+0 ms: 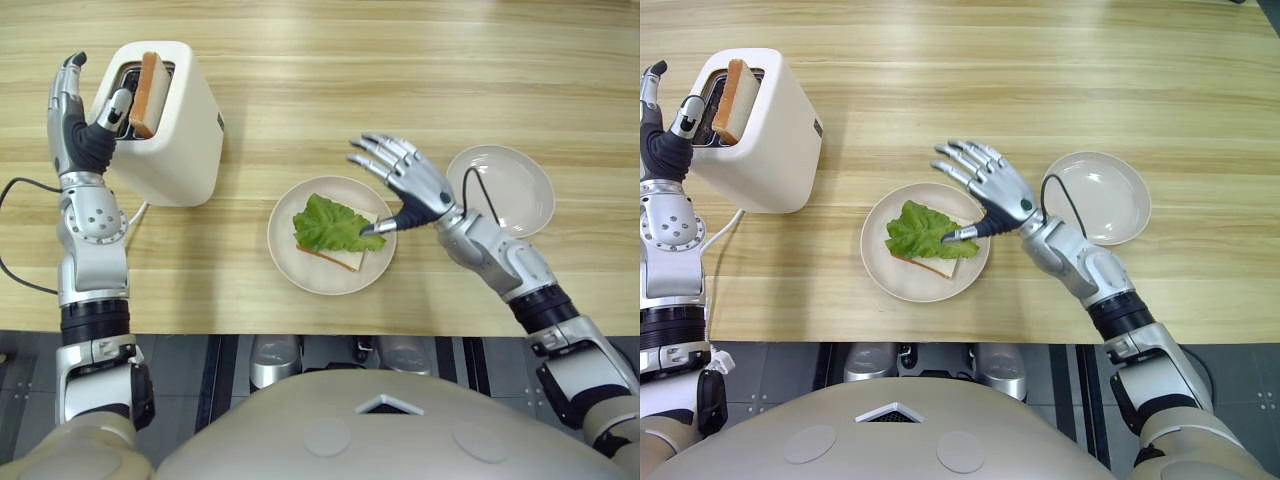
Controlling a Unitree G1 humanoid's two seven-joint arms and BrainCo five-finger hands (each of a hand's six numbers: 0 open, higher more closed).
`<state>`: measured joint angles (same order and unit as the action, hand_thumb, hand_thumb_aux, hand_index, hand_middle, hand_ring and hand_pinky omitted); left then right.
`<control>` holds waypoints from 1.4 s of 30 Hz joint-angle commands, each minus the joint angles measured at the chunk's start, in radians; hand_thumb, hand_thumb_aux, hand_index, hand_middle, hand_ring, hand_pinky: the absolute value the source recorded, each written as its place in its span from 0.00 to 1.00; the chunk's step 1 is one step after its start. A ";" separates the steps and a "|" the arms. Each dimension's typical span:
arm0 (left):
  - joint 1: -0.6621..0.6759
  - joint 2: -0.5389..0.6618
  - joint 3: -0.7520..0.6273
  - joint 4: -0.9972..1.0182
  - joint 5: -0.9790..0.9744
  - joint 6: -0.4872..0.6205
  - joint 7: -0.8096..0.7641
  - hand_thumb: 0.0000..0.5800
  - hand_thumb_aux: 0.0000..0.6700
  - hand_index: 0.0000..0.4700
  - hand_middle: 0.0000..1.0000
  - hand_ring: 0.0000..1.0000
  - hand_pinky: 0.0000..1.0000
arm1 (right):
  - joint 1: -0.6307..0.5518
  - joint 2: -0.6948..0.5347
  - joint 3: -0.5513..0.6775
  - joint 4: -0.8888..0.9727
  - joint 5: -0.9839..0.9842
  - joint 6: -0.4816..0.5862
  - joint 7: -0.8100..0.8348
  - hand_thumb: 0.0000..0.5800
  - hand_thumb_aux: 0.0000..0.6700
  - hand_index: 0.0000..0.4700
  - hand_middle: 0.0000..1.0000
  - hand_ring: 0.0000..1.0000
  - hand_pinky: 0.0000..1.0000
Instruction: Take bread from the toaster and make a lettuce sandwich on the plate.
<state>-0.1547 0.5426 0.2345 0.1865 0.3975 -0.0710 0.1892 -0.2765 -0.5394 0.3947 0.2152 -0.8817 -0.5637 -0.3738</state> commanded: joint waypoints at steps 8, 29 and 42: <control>-0.119 0.056 -0.131 0.183 0.101 0.117 -0.030 0.08 0.04 0.04 0.00 0.00 0.00 | 0.014 0.036 -0.018 0.033 0.028 -0.010 -0.008 0.00 0.00 0.00 0.00 0.00 0.00; -0.129 0.098 -0.212 -0.020 0.128 0.209 -0.201 1.00 1.00 0.98 0.00 0.00 0.00 | 0.005 0.073 -0.018 0.069 0.034 0.003 -0.016 0.00 0.00 0.00 0.00 0.00 0.00; -0.204 0.078 -0.040 -0.124 0.071 0.126 0.008 1.00 1.00 0.98 0.65 0.65 0.65 | 0.008 0.105 -0.013 0.099 0.036 0.003 -0.035 0.00 0.00 0.00 0.00 0.00 0.00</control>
<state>-0.3580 0.6401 0.1777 0.0648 0.4858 0.0730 0.1719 -0.2704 -0.4384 0.3771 0.3023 -0.8470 -0.5657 -0.4052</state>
